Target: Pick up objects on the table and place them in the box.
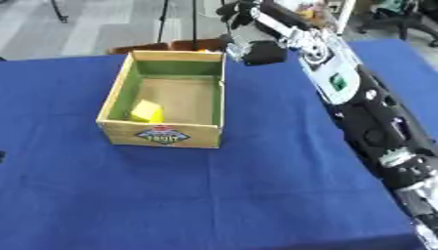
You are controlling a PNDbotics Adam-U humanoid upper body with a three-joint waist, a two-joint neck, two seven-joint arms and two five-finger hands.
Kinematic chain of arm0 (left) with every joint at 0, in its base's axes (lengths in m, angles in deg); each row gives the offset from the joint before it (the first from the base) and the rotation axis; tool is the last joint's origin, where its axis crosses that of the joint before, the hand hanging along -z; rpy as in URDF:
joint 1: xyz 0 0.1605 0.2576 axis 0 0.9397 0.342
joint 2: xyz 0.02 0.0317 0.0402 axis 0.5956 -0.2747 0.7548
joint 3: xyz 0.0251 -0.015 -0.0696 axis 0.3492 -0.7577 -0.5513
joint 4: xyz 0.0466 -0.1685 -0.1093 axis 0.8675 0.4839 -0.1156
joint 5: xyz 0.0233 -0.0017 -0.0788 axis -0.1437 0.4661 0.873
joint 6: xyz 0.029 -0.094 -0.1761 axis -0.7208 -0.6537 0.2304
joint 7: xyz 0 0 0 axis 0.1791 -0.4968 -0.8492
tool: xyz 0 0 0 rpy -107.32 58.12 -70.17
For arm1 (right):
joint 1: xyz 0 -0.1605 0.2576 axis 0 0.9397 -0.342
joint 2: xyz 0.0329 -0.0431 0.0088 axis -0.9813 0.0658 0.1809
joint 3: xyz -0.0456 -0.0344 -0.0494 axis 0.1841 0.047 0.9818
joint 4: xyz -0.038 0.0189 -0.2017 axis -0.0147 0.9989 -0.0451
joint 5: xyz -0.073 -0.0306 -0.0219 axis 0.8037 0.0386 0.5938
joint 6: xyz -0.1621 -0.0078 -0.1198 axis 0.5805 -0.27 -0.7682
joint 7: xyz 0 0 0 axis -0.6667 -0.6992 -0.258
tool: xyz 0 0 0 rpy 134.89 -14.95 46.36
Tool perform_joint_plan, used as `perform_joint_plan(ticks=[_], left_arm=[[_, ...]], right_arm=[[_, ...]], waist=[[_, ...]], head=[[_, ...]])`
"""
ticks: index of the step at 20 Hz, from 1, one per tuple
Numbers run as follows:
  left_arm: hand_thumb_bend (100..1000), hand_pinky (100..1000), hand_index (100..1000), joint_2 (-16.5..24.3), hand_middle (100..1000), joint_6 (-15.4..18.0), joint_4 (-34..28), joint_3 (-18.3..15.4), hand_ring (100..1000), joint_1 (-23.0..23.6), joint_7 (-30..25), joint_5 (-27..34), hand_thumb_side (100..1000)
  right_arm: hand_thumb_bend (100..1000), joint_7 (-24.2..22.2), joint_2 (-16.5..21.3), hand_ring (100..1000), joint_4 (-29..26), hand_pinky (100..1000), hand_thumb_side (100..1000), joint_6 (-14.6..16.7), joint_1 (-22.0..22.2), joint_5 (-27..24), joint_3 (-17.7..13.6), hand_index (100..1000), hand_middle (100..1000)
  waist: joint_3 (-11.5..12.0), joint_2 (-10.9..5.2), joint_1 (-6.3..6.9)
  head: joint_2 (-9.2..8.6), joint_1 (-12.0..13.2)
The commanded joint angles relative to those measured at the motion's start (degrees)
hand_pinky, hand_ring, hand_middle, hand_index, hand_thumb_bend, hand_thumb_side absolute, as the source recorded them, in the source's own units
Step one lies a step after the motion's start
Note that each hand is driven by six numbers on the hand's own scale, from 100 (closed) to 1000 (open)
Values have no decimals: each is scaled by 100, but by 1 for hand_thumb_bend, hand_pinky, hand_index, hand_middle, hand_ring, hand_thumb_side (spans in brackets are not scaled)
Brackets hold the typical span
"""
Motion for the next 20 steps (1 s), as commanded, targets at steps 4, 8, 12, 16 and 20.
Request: perform_joint_plan(ticks=[4,8,12,16,20], left_arm=[[747,723,732,144,582,9,-100,-67,497,-53,32,-15,919],[748,723,732,147,582,9,-101,-70,496,-49,35,-18,918],[748,723,732,152,582,10,-102,-70,496,-47,35,-17,918],[748,723,732,151,582,9,-104,-69,496,-47,37,-14,918],[748,723,732,161,582,8,-104,-63,496,-42,33,-17,918]], right_arm=[[100,143,282,752,-9,810,534,-162,110,-88,-218,910,768],[100,206,287,750,146,809,531,-189,184,-36,-275,908,762],[100,252,281,749,301,809,531,-207,247,20,-314,907,760],[100,282,277,748,385,809,530,-203,256,49,-332,906,757],[100,242,256,743,466,803,508,-171,103,113,-259,894,746]], waist=[[-19,-74,2],[-24,-71,8],[-30,-79,5],[-39,-86,0],[-33,-91,0]], head=[[-72,28],[-75,28],[-77,25],[-78,32],[-69,25]])
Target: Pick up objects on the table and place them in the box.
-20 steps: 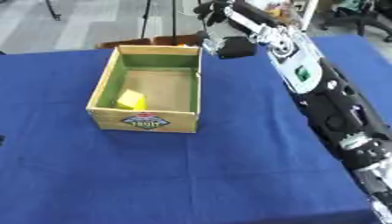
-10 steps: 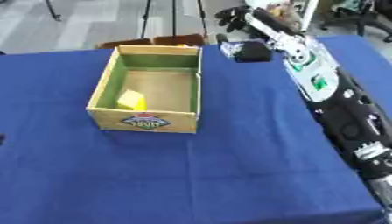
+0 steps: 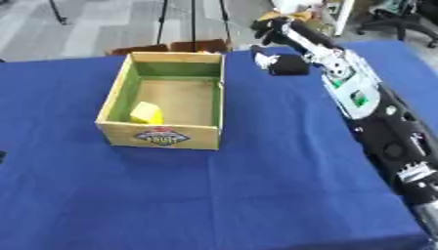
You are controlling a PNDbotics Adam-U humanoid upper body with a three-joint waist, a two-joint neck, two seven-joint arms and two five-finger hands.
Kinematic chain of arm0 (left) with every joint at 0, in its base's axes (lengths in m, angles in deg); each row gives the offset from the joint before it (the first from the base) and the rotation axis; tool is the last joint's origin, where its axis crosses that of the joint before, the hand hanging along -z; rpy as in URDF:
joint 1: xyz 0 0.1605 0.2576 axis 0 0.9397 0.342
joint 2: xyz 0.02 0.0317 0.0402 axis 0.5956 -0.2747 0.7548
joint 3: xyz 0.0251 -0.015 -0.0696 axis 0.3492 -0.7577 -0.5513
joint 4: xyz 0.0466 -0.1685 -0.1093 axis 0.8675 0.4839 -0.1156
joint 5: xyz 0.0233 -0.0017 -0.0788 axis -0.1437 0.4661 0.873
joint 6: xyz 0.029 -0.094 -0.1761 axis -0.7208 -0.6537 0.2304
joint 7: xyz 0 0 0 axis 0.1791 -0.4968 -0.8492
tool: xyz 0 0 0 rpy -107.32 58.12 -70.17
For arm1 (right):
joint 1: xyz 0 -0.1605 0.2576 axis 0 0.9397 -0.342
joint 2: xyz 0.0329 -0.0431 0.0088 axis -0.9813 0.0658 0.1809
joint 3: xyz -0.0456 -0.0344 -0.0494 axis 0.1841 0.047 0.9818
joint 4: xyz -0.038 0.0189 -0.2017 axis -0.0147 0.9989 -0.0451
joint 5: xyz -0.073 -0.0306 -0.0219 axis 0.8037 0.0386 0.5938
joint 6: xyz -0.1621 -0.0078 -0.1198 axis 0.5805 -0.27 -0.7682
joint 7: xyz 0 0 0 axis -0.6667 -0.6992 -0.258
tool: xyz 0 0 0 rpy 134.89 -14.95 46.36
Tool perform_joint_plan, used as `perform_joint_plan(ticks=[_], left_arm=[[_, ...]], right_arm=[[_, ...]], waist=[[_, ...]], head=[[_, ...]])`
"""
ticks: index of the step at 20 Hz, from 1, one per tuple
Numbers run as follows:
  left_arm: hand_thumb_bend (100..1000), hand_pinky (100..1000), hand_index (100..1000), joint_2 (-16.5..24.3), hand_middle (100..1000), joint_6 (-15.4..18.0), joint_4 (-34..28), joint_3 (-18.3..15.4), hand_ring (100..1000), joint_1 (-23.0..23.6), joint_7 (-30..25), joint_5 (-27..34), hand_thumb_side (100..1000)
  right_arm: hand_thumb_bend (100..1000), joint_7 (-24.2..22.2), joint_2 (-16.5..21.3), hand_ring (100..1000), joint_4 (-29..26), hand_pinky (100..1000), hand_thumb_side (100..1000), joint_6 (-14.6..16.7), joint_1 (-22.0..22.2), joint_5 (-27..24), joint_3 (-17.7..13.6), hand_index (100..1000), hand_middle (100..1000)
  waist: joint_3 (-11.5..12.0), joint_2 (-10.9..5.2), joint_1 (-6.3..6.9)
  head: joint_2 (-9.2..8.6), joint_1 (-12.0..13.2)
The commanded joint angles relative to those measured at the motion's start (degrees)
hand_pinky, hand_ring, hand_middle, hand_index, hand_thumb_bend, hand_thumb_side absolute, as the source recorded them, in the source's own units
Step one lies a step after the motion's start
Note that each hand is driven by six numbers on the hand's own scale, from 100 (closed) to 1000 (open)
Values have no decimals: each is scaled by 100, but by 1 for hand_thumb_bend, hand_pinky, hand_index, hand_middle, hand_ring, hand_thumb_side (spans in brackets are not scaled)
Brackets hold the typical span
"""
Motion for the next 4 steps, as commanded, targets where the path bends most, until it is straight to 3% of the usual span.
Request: perform_joint_plan(ticks=[1,4], left_arm=[[748,723,732,159,582,5,-104,-35,496,-39,11,-11,918],[748,723,732,148,582,0,-98,-11,496,-33,-12,-7,918]], right_arm=[[100,-27,160,743,75,803,507,31,-288,127,13,893,746],[100,-103,-41,743,481,801,505,68,-694,399,105,891,752]], waist=[[7,-93,1],[51,-111,15]], head=[[-45,3],[-58,-48]])
